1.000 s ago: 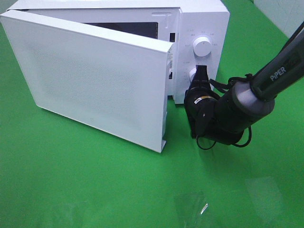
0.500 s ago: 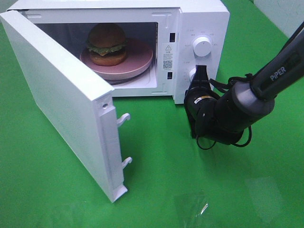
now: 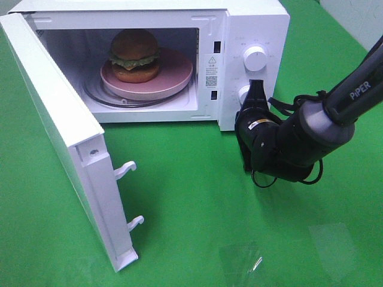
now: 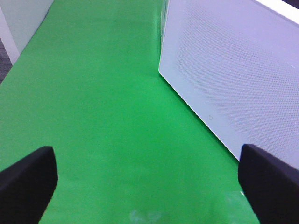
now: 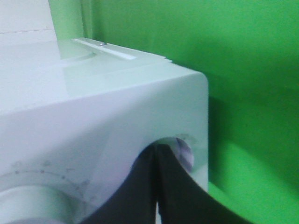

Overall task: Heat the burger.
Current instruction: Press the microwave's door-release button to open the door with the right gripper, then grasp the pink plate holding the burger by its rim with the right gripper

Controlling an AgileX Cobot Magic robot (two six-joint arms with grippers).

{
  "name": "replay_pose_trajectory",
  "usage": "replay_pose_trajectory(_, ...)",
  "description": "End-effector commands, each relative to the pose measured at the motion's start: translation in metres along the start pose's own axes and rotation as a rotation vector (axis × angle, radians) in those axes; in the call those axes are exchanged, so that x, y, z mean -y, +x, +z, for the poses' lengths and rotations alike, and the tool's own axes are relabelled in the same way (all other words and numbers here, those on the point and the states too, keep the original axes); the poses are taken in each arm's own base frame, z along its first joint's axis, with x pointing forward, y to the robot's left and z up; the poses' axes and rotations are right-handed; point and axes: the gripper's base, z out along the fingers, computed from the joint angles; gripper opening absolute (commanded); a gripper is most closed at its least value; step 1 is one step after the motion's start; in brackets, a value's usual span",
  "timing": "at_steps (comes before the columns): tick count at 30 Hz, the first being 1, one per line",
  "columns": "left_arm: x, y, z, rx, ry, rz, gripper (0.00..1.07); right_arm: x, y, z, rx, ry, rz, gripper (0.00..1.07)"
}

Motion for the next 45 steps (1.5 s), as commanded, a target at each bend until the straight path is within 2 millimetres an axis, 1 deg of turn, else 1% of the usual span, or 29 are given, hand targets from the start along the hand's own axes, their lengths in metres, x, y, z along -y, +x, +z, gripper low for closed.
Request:
replay_pose_trajectory(1,0.000,0.000,0.000,0.004,0.000,-0.002,1.00,-0.028,0.011,-0.009,-0.082,-0.129,-0.030,0.00)
replay_pose_trajectory(6,0.000,0.000,0.000,0.004,0.000,-0.002,1.00,-0.025,0.010,-0.015,-0.107,-0.055,-0.050,0.00)
replay_pose_trajectory(8,0.000,0.000,0.000,0.004,0.000,-0.002,1.00,-0.022,0.009,-0.023,-0.145,0.021,-0.108,0.00)
replay_pose_trajectory(11,0.000,0.000,0.000,0.004,0.000,-0.002,1.00,-0.020,0.008,-0.027,-0.157,0.050,-0.126,0.00)
replay_pose_trajectory(14,0.000,0.000,0.000,0.004,0.000,-0.002,1.00,-0.020,0.004,-0.037,-0.177,0.096,-0.169,0.00)
replay_pose_trajectory(15,0.000,0.000,0.000,0.004,0.000,-0.002,1.00,-0.020,0.004,-0.037,-0.177,0.096,-0.169,0.00)
replay_pose_trajectory(16,0.000,0.000,0.000,0.004,0.000,-0.002,1.00,-0.020,0.003,-0.043,-0.197,0.127,-0.211,0.00)
replay_pose_trajectory(17,0.000,0.000,0.000,0.004,0.000,-0.002,1.00,-0.020,0.003,-0.043,-0.197,0.127,-0.211,0.00)
replay_pose_trajectory(19,0.000,0.000,0.000,0.004,0.000,-0.002,1.00,-0.023,0.002,-0.053,-0.240,0.166,-0.301,0.00)
replay_pose_trajectory(20,0.000,0.000,0.000,0.004,0.000,-0.002,1.00,-0.023,0.002,-0.053,-0.240,0.166,-0.301,0.00)
replay_pose_trajectory(21,0.000,0.000,0.000,0.004,0.000,-0.002,1.00,-0.028,0.003,-0.060,-0.280,0.179,-0.375,0.00)
replay_pose_trajectory(22,0.000,0.000,0.000,0.004,0.000,-0.002,1.00,-0.028,0.003,-0.060,-0.280,0.179,-0.375,0.00)
replay_pose_trajectory(23,0.000,0.000,0.000,0.004,0.000,-0.002,1.00,-0.033,0.005,-0.065,-0.328,0.187,-0.466,0.00)
replay_pose_trajectory(24,0.000,0.000,0.000,0.004,0.000,-0.002,1.00,-0.033,0.005,-0.065,-0.328,0.187,-0.466,0.00)
replay_pose_trajectory(26,0.000,0.000,0.000,0.004,0.000,-0.002,1.00,-0.048,0.006,-0.078,-0.408,0.156,-0.659,0.01)
replay_pose_trajectory(29,0.000,0.000,0.000,0.004,0.000,-0.002,1.00,-0.051,0.006,-0.081,-0.425,0.141,-0.712,0.01)
replay_pose_trajectory(30,0.000,0.000,0.000,0.004,0.000,-0.002,1.00,-0.058,0.006,-0.087,-0.460,0.115,-0.813,0.02)
replay_pose_trajectory(31,0.000,0.000,0.000,0.004,0.000,-0.002,1.00,-0.058,0.006,-0.087,-0.460,0.115,-0.813,0.02)
replay_pose_trajectory(32,0.000,0.000,0.000,0.004,0.000,-0.002,1.00,-0.064,0.006,-0.094,-0.500,0.097,-0.920,0.02)
replay_pose_trajectory(33,0.000,0.000,0.000,0.004,0.000,-0.002,1.00,-0.064,0.006,-0.094,-0.500,0.097,-0.920,0.02)
replay_pose_trajectory(34,0.000,0.000,0.000,0.004,0.000,-0.002,1.00,-0.067,0.005,-0.101,-0.542,0.101,-0.999,0.02)
replay_pose_trajectory(35,0.000,0.000,0.000,0.004,0.000,-0.002,1.00,-0.067,0.005,-0.101,-0.542,0.101,-0.999,0.02)
replay_pose_trajectory(37,0.000,0.000,0.000,0.004,0.000,-0.002,1.00,-0.073,0.003,-0.115,-0.622,0.093,-1.155,0.02)
replay_pose_trajectory(40,0.000,0.000,0.000,0.004,0.000,-0.002,1.00,-0.074,0.003,-0.118,-0.642,0.095,-1.186,0.02)
replay_pose_trajectory(41,0.000,0.000,0.000,0.004,0.000,-0.002,1.00,-0.075,0.002,-0.124,-0.688,0.104,-1.254,0.02)
replay_pose_trajectory(42,0.000,0.000,0.000,0.004,0.000,-0.002,1.00,-0.075,0.002,-0.124,-0.688,0.104,-1.254,0.02)
replay_pose_trajectory(43,0.000,0.000,0.000,0.004,0.000,-0.002,1.00,-0.079,0.002,-0.128,-0.731,0.101,-1.334,0.02)
replay_pose_trajectory(44,0.000,0.000,0.000,0.004,0.000,-0.002,1.00,-0.079,0.002,-0.128,-0.731,0.101,-1.334,0.02)
replay_pose_trajectory(45,0.000,0.000,0.000,0.004,0.000,-0.002,1.00,-0.084,0.002,-0.132,-0.766,0.082,-1.431,0.02)
